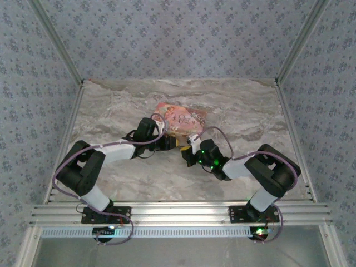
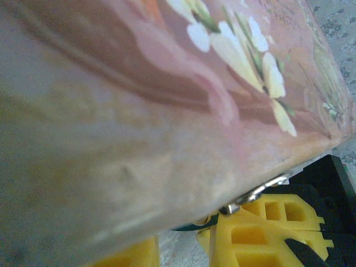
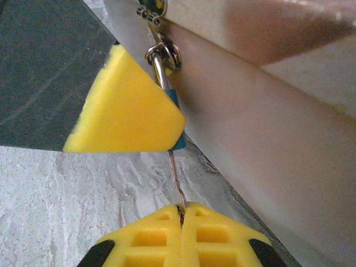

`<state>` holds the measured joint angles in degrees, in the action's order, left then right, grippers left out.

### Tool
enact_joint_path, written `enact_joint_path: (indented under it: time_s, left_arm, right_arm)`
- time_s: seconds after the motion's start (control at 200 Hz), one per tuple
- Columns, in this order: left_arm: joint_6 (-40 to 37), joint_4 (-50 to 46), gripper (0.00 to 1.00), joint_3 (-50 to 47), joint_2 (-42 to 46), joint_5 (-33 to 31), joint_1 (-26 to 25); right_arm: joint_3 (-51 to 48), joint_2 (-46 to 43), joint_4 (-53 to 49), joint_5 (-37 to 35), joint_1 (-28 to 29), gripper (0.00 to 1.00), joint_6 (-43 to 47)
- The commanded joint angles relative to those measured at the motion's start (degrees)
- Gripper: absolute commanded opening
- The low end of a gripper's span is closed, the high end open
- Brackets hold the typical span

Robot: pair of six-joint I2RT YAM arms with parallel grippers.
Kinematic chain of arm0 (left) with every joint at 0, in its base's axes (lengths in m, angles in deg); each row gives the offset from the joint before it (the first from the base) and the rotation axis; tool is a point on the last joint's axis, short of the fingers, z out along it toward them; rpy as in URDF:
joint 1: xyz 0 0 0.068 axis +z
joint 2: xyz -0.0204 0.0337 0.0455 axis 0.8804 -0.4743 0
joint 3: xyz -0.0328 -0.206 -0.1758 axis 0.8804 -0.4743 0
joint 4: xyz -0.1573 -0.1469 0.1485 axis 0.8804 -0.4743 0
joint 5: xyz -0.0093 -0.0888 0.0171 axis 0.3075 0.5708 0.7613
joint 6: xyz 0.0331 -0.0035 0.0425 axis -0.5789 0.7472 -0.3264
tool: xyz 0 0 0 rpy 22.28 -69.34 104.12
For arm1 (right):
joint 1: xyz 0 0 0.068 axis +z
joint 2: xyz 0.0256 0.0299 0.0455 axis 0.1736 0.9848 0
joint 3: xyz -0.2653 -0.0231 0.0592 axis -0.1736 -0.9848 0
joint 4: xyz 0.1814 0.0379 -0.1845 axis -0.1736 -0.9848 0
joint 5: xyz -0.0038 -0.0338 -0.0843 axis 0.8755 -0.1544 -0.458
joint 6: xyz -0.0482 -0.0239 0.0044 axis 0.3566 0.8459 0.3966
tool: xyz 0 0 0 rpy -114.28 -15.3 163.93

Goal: Unlock a padlock with a key

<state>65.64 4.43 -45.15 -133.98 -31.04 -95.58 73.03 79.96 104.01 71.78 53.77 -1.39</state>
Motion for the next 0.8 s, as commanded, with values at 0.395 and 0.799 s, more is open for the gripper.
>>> enact_joint_path:
  time_s: [0.395, 0.799]
  left_arm:
    - [1.5, 1.4, 0.21, 2.2, 3.1, 1.7, -1.2]
    - [2.1, 1.1, 0.21, 2.3, 3.0, 1.7, -1.3]
  right_arm:
    - [-0.1, 1.5, 6.2, 0.4, -0.2, 0.00, -0.8]
    - [-1.7, 1.5, 10.9, -0.6, -0.3, 0.00, -1.6]
